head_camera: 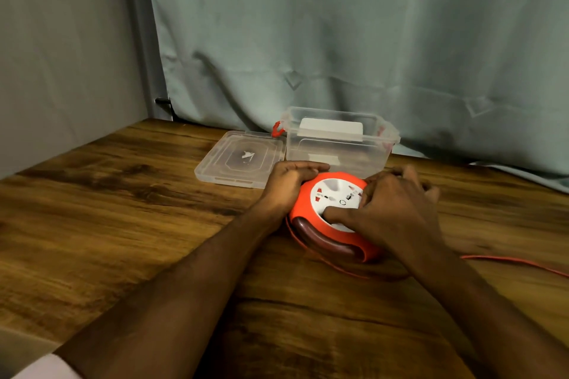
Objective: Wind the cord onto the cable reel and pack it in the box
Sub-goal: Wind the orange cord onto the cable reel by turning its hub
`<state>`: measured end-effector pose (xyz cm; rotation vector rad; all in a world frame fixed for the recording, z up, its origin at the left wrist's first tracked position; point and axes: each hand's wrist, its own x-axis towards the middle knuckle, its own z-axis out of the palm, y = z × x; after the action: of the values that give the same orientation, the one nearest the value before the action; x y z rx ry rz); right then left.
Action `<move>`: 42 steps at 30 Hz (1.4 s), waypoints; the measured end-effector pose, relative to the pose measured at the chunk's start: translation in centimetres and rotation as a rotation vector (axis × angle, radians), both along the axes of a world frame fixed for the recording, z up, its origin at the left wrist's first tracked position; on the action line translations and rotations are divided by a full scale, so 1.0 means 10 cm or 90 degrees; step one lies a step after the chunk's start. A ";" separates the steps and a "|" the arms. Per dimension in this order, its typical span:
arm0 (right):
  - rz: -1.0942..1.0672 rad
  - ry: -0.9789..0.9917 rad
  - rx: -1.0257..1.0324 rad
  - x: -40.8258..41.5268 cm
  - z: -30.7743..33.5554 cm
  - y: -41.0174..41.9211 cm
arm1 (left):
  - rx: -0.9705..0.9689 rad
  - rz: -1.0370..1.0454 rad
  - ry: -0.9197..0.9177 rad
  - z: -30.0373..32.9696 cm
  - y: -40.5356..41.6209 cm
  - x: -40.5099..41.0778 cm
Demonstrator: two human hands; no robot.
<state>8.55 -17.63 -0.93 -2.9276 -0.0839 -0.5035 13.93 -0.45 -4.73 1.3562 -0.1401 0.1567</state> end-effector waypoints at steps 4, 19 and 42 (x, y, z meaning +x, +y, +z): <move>-0.011 -0.029 -0.016 -0.01 -0.03 0.06 | 0.003 0.017 -0.024 -0.02 -0.03 0.00; 0.322 0.058 0.044 0.13 0.11 -0.32 | 0.025 -0.024 0.018 -0.02 0.00 0.00; 0.290 0.024 -0.040 0.14 0.15 -0.42 | 0.024 -0.031 0.009 -0.01 0.02 -0.01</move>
<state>9.95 -21.82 0.55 -2.8389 -0.7504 -0.3744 13.88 -0.22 -4.80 1.3894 -0.1650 0.1042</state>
